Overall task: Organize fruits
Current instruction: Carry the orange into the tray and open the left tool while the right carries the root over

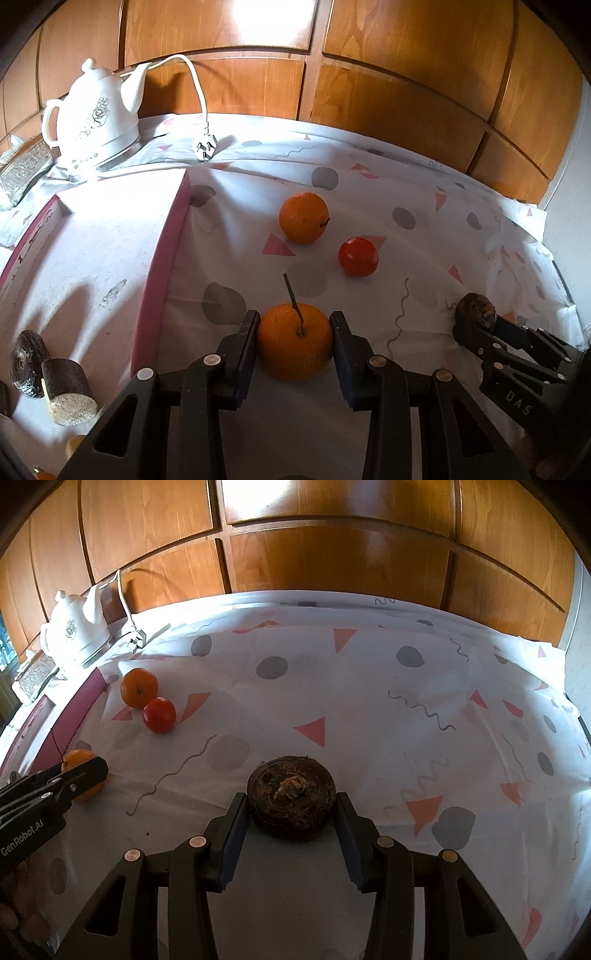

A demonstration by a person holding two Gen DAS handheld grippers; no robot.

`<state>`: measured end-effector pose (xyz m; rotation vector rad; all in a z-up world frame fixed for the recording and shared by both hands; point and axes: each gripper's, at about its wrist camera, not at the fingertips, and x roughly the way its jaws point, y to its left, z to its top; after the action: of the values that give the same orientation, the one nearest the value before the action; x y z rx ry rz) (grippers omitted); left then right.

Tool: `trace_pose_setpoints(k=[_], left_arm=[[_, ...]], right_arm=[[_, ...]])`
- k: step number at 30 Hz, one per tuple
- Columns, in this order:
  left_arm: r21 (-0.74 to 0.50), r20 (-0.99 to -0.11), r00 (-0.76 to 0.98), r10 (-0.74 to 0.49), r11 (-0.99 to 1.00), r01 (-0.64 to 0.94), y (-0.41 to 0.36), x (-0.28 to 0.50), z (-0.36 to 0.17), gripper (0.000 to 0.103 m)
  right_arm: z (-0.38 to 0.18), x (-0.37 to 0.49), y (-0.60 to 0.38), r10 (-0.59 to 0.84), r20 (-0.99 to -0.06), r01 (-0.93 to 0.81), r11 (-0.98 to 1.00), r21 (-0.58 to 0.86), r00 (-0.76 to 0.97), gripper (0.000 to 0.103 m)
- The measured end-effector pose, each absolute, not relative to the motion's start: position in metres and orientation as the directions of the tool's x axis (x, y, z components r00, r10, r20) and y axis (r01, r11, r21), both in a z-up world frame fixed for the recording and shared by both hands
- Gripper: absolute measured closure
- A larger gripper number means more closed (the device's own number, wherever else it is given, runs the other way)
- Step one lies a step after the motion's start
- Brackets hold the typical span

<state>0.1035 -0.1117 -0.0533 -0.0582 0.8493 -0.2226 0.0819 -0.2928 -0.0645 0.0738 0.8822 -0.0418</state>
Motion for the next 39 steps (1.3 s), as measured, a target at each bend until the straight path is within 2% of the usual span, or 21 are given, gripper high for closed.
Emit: trace_pose_setpoints(k=[15,39], left_arm=[[-0.072,-0.742,0.647,-0.176,0.98,0.184,-0.1195,0.1038,-0.0602,0.064],[-0.09,-0.743,0.641,-0.193,0.978,0.19,-0.1161,0.1016,-0.0553,0.065]], right_arm=[[-0.0656,0.0822,-0.2918,-0.007,-0.771,0.068,0.997,0.047,0.637,0.055],[-0.066,0.0813,-0.2924,-0.013,-0.765,0.068,0.997,0.041,0.644,0.055]])
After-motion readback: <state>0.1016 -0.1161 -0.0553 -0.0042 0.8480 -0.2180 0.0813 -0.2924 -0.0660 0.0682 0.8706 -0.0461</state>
